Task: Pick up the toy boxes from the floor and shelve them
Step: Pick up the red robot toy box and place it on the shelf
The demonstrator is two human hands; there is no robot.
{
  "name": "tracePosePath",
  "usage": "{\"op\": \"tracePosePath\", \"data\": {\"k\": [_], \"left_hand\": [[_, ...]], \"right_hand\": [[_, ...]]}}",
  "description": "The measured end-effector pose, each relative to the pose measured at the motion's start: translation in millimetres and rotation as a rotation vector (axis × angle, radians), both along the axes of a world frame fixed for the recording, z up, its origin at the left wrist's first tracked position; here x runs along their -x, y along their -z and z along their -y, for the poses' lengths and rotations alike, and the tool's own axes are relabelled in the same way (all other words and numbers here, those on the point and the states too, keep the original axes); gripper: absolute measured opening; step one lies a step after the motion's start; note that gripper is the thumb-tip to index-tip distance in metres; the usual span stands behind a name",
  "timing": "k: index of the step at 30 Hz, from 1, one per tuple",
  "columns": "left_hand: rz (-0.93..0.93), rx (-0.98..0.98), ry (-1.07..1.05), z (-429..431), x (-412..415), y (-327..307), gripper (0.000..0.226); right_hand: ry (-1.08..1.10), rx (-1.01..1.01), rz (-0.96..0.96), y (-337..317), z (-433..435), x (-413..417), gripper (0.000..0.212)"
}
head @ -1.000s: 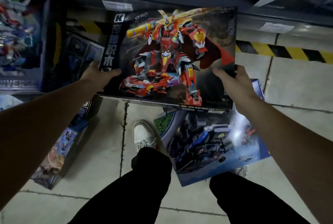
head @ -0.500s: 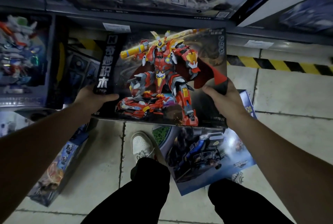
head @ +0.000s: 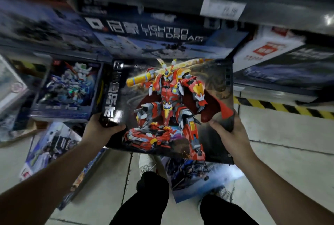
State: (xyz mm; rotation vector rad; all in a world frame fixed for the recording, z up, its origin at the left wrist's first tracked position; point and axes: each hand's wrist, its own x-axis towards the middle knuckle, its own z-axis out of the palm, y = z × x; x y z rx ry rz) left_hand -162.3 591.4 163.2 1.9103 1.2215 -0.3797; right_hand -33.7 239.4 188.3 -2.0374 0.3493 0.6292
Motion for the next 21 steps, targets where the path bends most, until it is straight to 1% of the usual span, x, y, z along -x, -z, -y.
{"op": "tracePosePath", "data": {"k": [1,4,8,10,12,14,17,21], "left_hand": [[0.01,-0.008,-0.01,3,3,-18,0.051],[0.055,-0.008,-0.051,13,9,-71,0.055],[0.165,-0.029,-0.119,29,16,-146,0.056],[0.219,-0.05,-0.142,41,18,-186,0.052],[0.271,-0.042,-0.179,51,19,-223,0.053],[0.313,-0.037,-0.216,57,21,-256,0.06],[0.371,-0.079,-0.22,66,21,-306,0.077],[0.467,-0.095,-0.223,71,23,-367,0.079]], "right_hand": [[-0.003,-0.004,0.008,-17,2,0,0.051],[-0.016,-0.015,0.048,-68,8,-1,0.057],[-0.046,-0.008,0.11,-132,20,-2,0.068],[-0.045,-0.041,0.125,-166,27,-3,0.07],[-0.043,-0.063,0.145,-202,31,-5,0.069],[-0.043,-0.09,0.177,-237,34,-7,0.068],[-0.051,-0.126,0.225,-286,39,-9,0.072],[-0.051,-0.175,0.293,-352,42,-8,0.073]]}}
